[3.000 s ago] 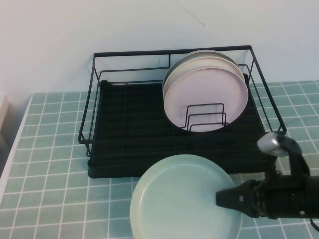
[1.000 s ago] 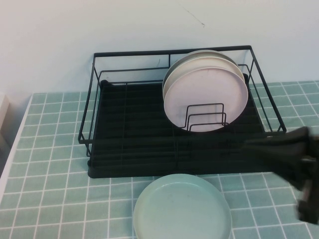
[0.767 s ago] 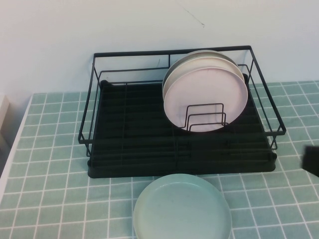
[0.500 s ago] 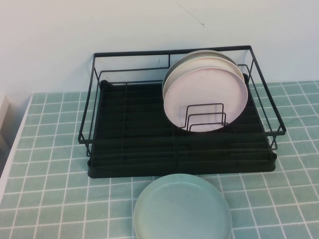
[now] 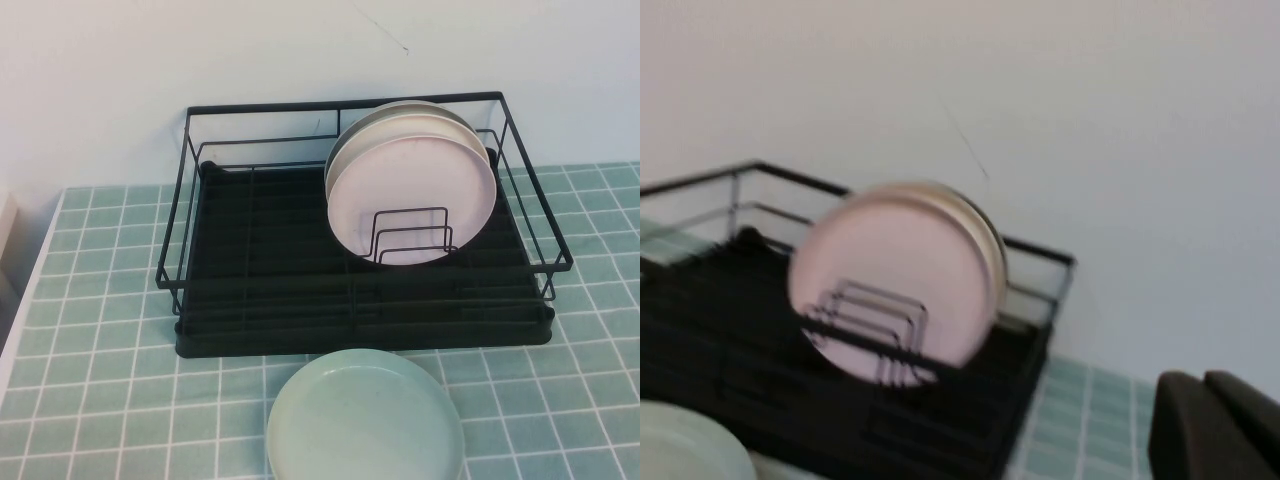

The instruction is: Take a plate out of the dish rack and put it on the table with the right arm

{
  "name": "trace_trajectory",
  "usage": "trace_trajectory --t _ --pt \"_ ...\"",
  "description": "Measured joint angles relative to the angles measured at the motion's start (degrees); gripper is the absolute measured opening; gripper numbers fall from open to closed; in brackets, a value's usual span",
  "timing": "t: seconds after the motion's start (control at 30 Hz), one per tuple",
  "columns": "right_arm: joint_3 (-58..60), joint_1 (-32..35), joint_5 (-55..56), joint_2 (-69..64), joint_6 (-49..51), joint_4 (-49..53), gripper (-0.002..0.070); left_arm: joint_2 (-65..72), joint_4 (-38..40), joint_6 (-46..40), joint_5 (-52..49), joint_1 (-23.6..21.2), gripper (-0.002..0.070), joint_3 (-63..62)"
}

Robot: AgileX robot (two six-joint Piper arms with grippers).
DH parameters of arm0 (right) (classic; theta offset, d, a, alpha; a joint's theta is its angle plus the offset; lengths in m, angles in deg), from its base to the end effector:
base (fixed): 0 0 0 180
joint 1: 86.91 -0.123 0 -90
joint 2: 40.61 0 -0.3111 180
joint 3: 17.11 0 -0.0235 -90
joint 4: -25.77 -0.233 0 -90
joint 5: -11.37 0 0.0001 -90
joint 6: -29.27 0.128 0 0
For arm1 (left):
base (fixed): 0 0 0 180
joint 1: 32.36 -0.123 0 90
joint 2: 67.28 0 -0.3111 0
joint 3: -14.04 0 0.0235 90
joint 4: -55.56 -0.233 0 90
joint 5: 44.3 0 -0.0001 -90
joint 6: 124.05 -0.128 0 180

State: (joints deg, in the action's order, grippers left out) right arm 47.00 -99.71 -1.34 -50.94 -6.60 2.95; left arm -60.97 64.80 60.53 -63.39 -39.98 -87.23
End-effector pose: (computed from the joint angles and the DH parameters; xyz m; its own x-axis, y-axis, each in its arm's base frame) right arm 0.0359 0.0194 0.2723 0.1343 -0.2089 -0.9687 -0.2801 0.9297 -0.2394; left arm 0.0454 -0.0007 0.1699 -0.2128 -0.2606 -0.9417 -0.1345 0.9624 -0.2359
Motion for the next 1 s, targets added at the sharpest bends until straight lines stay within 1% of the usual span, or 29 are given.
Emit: trace_trajectory --t 0.07,0.17,0.27,0.37,0.47,0.57,0.83,1.0 --pt "1.89 5.74 -3.88 1.60 12.12 10.47 -0.0001 0.00 0.00 0.00 0.00 0.00 -0.0004 0.00" --pt "4.94 13.60 -6.11 3.63 20.93 20.61 -0.0001 0.00 0.00 0.00 0.00 0.00 -0.0004 0.00" --pt "8.97 19.75 -4.91 3.89 25.69 24.72 -0.0001 0.00 0.00 0.00 0.00 0.00 -0.0004 0.00" --pt "13.83 22.98 -1.47 3.89 28.74 26.03 -0.0001 0.00 0.00 0.00 0.00 0.00 -0.0004 0.00" --pt "15.29 23.14 -2.15 3.89 30.82 27.43 -0.0001 0.00 0.00 0.00 0.00 0.00 -0.0004 0.00" --pt "15.40 21.62 -3.51 3.89 32.99 29.50 -0.0001 0.00 0.00 0.00 0.00 0.00 -0.0004 0.00" --pt "15.20 13.89 -6.02 3.89 34.22 30.13 -0.0001 0.00 0.00 0.00 0.00 0.00 -0.0004 0.00" --pt "15.20 12.40 -6.15 3.89 33.86 30.22 -0.0001 0.00 0.00 0.00 0.00 0.00 -0.0004 0.00"
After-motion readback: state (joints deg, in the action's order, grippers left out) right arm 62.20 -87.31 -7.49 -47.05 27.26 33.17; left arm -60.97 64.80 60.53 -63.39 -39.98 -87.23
